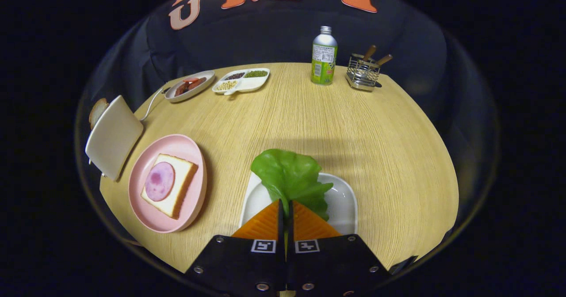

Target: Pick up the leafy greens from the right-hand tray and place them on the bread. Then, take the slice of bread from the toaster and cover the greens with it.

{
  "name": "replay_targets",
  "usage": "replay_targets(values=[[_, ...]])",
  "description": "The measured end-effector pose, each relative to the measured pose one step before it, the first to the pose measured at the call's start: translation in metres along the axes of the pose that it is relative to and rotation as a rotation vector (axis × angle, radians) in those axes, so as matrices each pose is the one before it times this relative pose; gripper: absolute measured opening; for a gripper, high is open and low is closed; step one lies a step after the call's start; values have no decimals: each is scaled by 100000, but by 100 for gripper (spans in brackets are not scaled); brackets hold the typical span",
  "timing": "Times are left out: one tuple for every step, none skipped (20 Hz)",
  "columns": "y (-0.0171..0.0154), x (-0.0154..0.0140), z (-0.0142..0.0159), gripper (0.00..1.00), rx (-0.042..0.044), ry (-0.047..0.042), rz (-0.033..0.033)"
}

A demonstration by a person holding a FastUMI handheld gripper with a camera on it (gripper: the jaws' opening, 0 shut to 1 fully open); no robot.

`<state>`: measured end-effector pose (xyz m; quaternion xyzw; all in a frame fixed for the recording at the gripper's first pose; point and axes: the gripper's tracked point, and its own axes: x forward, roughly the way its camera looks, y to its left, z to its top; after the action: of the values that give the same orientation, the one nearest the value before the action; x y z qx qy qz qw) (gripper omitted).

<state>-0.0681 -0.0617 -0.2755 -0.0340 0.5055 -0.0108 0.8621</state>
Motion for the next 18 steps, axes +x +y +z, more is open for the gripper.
replay_targets(values=[[380,-394,612,1,-40,-2310,1061],[387,-439,482,1,280,-1359,1518],[813,-489,592,1,1316,-1658,2947],[722,-329,716,1,1267,-1985,2643],[662,-95,630,1,670,-2014,1806],[434,-177,506,1,-1119,-1418,942],[429,-124,530,1,-809,-2038,829],[633,-91,525,1,-380,-1355,1381],[789,-84,322,1,-425,-994,1976],[741,-34,339,1,-1092,-770,1863],[649,97,308,1,-1309,-995,1327],[634,136,276,1,-1397,-473,1315],[688,161,128,1,-921,-338,1384],[709,202,176,1,-385,-307,1269],[634,138,150,1,-301,-354,1415],[577,188,122,1,-490,73,1136],[527,230,-34,1,-810,185,972],[478,167,24,1,-1027,170,849]])
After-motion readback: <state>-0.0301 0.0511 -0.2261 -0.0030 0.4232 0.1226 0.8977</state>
